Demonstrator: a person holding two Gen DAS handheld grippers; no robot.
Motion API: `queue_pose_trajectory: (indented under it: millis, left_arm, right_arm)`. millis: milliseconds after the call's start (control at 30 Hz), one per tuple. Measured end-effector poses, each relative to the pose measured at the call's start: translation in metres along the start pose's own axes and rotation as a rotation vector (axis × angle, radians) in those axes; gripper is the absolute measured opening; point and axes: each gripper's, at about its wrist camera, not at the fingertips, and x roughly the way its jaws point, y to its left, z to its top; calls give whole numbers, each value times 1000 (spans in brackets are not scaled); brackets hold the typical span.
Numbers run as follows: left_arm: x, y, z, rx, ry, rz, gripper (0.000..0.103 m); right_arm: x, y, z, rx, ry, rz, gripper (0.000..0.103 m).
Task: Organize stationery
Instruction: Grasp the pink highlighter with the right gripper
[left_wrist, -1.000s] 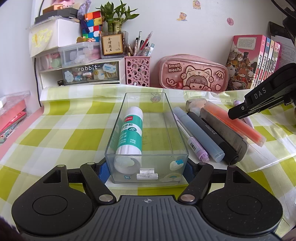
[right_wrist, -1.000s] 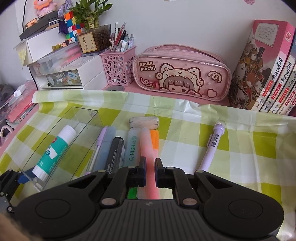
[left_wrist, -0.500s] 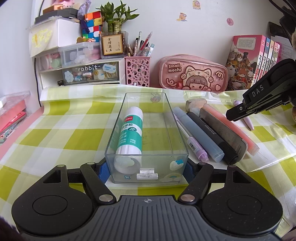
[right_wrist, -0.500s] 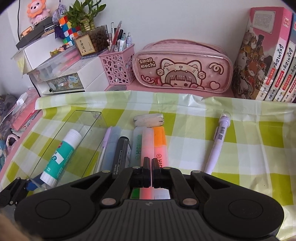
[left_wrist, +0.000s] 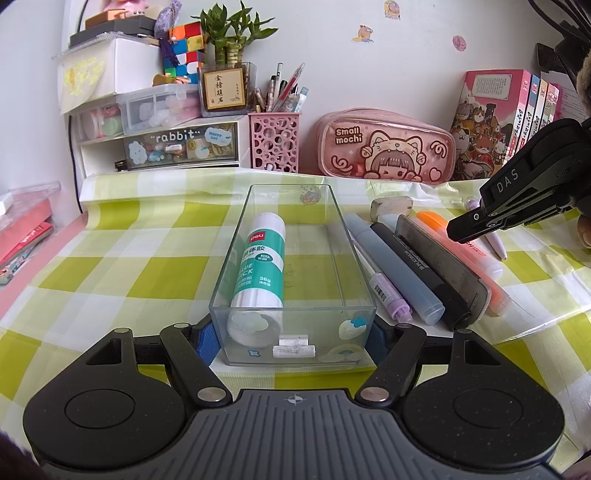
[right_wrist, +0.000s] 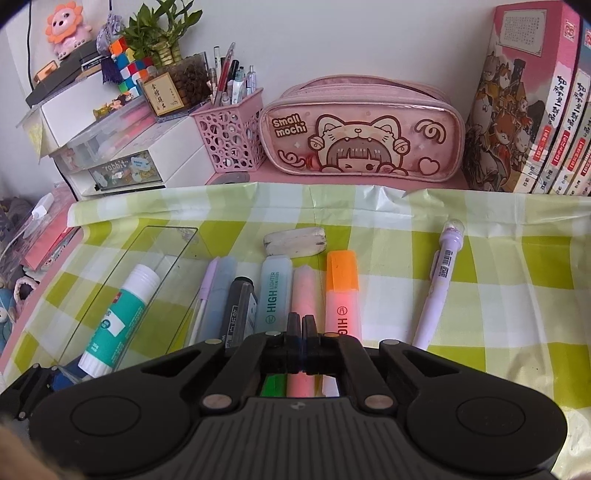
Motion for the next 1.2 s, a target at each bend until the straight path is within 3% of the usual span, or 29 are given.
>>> queue_pose_trajectory:
  millis: [233, 333, 433, 633, 767, 833, 967, 1200]
  left_arm:
    - [0, 0, 0, 0, 0, 0, 73]
    - [0, 0, 0, 1, 0, 0, 73]
    - [0, 0, 0, 1, 0, -1, 73]
    - [0, 0, 0, 1, -1, -1, 73]
    - [0, 0, 0, 1, -1, -1, 73]
    - [0, 0, 0, 1, -1, -1, 73]
    - [0, 0, 0, 1, -1, -1, 73]
    - [0, 0, 0, 1, -1, -1, 73]
  right_arm:
    - [-11, -9, 0, 106, -36, 71, 0]
    - [-15, -12, 1, 110, -49, 48, 0]
    - [-11, -10, 1, 54, -22, 4, 0]
    - [2, 1, -1, -36, 48, 0, 0]
    - [18, 3, 0, -87, 82, -29, 10]
    - [22, 8, 1, -133, 81, -48, 10]
    - [18, 7, 2, -75, 68, -55, 9]
    - [-10, -4, 7, 101, -27, 38, 9]
